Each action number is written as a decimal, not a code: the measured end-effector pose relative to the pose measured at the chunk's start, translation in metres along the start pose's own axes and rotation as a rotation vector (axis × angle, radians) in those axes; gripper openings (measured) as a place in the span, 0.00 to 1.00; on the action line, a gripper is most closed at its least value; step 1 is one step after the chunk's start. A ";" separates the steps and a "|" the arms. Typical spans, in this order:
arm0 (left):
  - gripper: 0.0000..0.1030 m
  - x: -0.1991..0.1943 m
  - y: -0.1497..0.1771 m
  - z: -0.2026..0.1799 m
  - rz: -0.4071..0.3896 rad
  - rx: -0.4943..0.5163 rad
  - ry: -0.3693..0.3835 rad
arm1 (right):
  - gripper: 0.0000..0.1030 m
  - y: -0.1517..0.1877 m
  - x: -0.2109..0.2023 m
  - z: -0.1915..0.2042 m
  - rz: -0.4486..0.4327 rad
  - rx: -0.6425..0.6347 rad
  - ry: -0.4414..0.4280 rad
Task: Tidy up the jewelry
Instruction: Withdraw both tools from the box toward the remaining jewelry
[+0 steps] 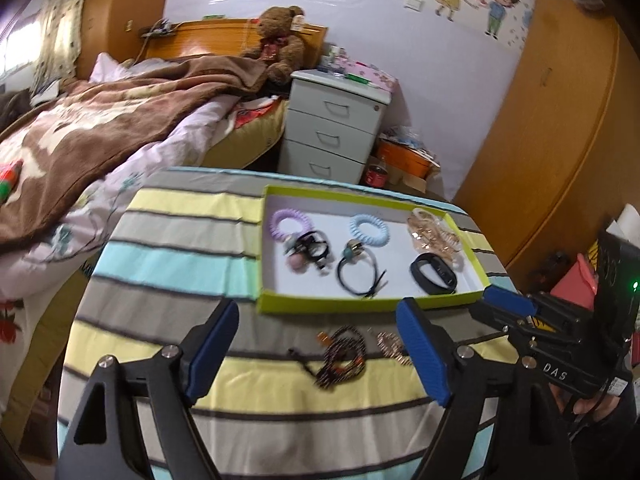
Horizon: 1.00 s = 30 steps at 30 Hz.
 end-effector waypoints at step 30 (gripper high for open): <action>0.80 -0.009 0.040 0.045 0.060 -0.100 -0.025 | 0.36 0.031 0.062 0.052 0.158 -0.179 -0.035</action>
Point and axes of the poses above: each gripper's, at about its wrist camera, not at the fingertips, and x roughly the way its jaws point, z to its left, y to its underside, the point moved 3 cm from there along x, roughly the way its jaws point, and after that the axes turned 10 degrees about -z, right-handed, at the moved point
